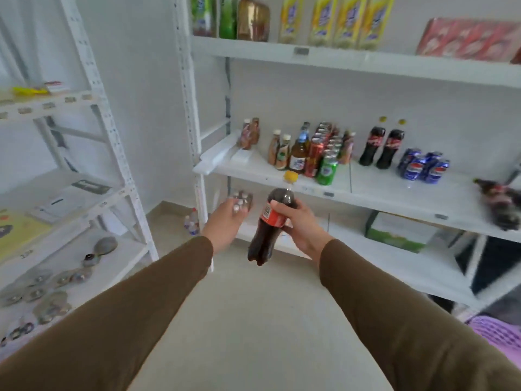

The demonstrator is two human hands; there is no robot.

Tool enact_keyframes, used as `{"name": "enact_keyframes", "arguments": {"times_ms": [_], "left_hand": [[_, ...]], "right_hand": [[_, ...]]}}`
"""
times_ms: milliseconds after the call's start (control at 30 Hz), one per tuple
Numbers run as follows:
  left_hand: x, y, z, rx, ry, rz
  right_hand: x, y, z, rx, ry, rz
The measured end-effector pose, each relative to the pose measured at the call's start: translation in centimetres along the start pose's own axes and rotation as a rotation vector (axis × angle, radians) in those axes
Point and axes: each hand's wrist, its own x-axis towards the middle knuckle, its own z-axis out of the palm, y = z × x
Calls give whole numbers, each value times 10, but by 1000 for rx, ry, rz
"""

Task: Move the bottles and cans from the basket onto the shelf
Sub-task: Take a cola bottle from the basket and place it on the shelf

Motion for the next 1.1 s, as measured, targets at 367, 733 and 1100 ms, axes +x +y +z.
{"name": "enact_keyframes", "arguments": {"times_ms": [367,733,1100], "left_hand": [[113,196,252,-41,-296,201],[269,235,349,77,-337,265],[394,245,396,123,-331,226]], "right_hand": [[38,-84,-302,-152,287,-98],[170,-127,-421,-320,397,-131],[313,-137,-465,-537,521,-154]]}}
